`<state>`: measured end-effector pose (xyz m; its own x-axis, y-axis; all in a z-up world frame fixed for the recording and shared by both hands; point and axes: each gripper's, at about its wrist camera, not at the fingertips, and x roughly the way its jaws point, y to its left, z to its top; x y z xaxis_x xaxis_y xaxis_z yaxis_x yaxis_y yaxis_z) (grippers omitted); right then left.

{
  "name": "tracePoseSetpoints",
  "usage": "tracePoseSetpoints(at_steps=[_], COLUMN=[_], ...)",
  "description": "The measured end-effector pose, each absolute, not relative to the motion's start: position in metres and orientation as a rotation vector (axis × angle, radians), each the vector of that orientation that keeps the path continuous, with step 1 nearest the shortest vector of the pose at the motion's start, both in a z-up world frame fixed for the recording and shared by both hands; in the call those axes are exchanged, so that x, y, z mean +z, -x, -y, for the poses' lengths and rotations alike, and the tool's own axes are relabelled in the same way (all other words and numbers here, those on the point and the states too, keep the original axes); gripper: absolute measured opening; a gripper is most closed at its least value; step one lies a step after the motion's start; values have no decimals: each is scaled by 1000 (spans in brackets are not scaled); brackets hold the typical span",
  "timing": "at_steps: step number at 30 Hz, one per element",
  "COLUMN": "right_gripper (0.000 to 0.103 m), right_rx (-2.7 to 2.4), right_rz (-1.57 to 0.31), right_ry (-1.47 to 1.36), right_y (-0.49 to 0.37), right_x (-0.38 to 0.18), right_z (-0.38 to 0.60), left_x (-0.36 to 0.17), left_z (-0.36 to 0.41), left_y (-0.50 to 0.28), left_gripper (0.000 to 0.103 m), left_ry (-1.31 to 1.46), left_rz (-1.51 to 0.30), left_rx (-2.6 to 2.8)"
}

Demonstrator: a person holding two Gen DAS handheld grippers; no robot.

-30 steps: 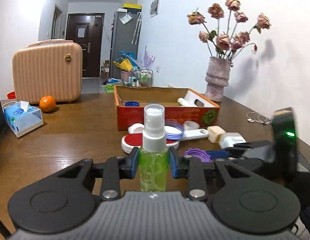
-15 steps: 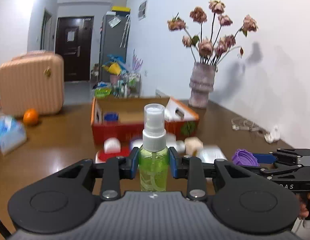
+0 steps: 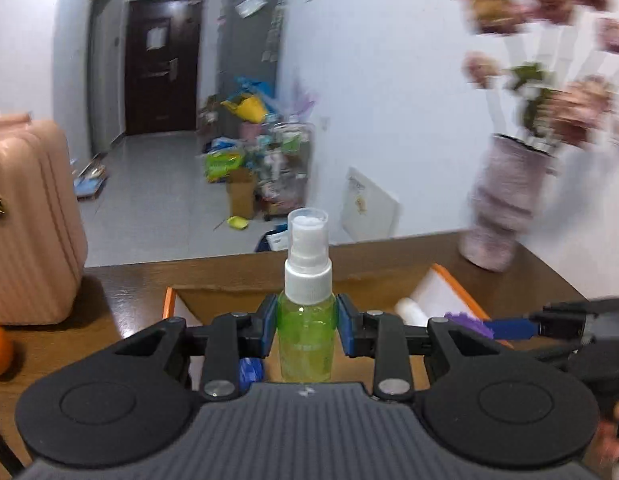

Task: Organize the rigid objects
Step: 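Lower both held items into the cardboard box and open both tools, then withdraw both tools and move toward the white wipes container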

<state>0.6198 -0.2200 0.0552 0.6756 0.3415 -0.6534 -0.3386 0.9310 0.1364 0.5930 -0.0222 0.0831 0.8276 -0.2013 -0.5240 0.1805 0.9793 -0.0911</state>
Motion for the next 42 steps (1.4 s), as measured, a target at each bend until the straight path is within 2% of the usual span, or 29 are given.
tracePoseSetpoints(at_steps=[6,12,16,19,21,24,26,33,36,39,42], right_gripper=[53,54,61,71,71,73,82,83,83,89,94], right_rx=[334,278,259,251,249,259,273,260,272,312,344], right_rz=[-856,-916,-924,-909,-895,-844,-790,-673,-600,-519,-437], right_ry=[60,92,59,69,76,70,57,21,-26,-52,-47], right_y=[-706,-737,-745,-740,-732,-714,-694,-616,-562,-497,-432], right_x=[19,-7,-15,-10,-1,25,42,86,108,123,125], right_z=[188,179,180,179,181,188,197,235,250,259,264], left_x=[42,10,7,8,13,30,43,80,95,105,103], left_z=[29,25,27,27,25,17,11,-7,-15,-22,-21], left_y=[-682,-711,-705,-699,-697,-681,-664,-575,-518,-451,-384], left_gripper=[31,31,53,60,70,81,87,89,94,100,101], left_ry=[7,-26,-67,-85,-83,-81,-86,-145,-155,-163,-154], left_rz=[-659,-732,-701,-682,-686,-661,-649,-555,-501,-414,-297], left_rx=[-128,-120,-159,-147,-143,-135,-152,-150,-129,-135,-112])
